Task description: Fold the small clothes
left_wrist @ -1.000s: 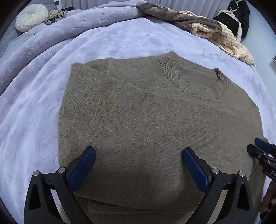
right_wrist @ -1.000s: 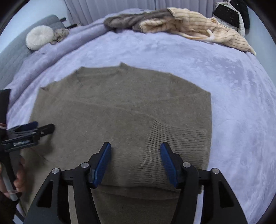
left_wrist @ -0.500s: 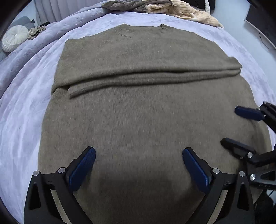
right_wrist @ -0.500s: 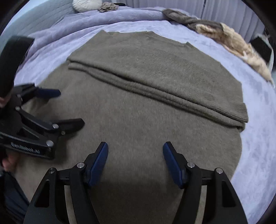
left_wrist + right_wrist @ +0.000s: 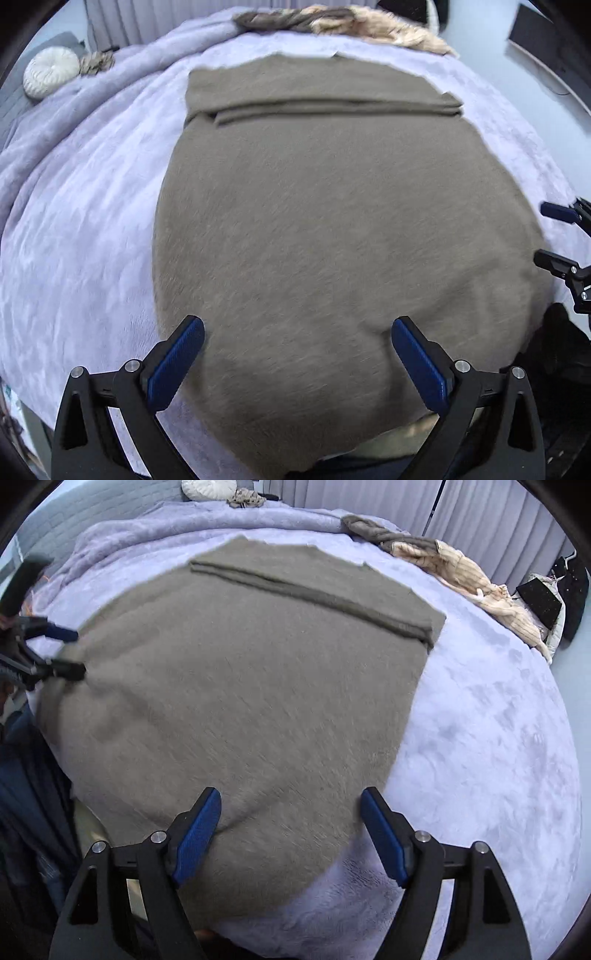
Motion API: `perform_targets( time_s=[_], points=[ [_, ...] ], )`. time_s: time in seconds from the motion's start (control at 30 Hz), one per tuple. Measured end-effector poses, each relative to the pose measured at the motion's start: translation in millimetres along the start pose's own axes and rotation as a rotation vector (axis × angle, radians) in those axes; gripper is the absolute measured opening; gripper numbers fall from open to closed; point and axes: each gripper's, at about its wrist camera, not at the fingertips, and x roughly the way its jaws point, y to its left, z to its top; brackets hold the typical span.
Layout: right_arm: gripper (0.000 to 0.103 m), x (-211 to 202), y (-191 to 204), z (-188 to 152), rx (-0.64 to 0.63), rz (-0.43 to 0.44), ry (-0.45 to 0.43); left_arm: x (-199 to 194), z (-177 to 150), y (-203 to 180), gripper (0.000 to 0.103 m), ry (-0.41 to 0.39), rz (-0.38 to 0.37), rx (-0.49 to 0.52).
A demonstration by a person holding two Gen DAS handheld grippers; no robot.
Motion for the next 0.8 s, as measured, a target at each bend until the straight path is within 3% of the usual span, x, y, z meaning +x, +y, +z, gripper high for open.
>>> perform_targets(
  time_s=[0.07, 0.1, 0.17, 0.27, 0.37, 0.5, 0.63, 0.67, 0.73, 0.8],
  points=[
    [0.082, -6, 15, 17, -0.007, 0.057, -0.088, 2, 9, -18, 0.102, -0.021, -0.025, 0.033],
    [0.082, 1, 25, 25, -0.023, 0.076, -0.089, 9, 13, -25, 0.102, -0.008, -0.028, 0.049],
    [0.082, 28, 47, 33, -0.071, 0.078, -0.027, 39, 16, -28, 0.102, 0.058, 0.028, 0.076],
    [0.082, 66, 69, 18, -0.168, 0.013, 0.112, 37, 1, -26, 0.102, 0.047, 0.036, 0.095],
    [0.082, 47, 62, -2, -0.168, 0.005, 0.068, 9, -15, -10, 0.102, 0.028, 0.038, 0.058],
    [0.082, 10, 24, -20, 0.004, 0.015, 0.080, -16, -41, 43, 0.102, -0.010, 0.006, -0.103],
    [0.082, 19, -12, -43, 0.230, 0.098, 0.180, 5, -64, 86, 0.102, 0.070, -0.171, -0.286],
    [0.082, 22, -17, -50, 0.276, 0.117, 0.191, 12, -67, 88, 0.102, 0.078, -0.218, -0.300],
    [0.082, 27, -27, -57, 0.364, 0.181, 0.186, 18, -66, 83, 0.102, 0.070, -0.230, -0.294],
    [0.083, 29, -30, -56, 0.388, 0.211, 0.184, 17, -66, 67, 0.102, 0.070, -0.294, -0.278]
  ],
)
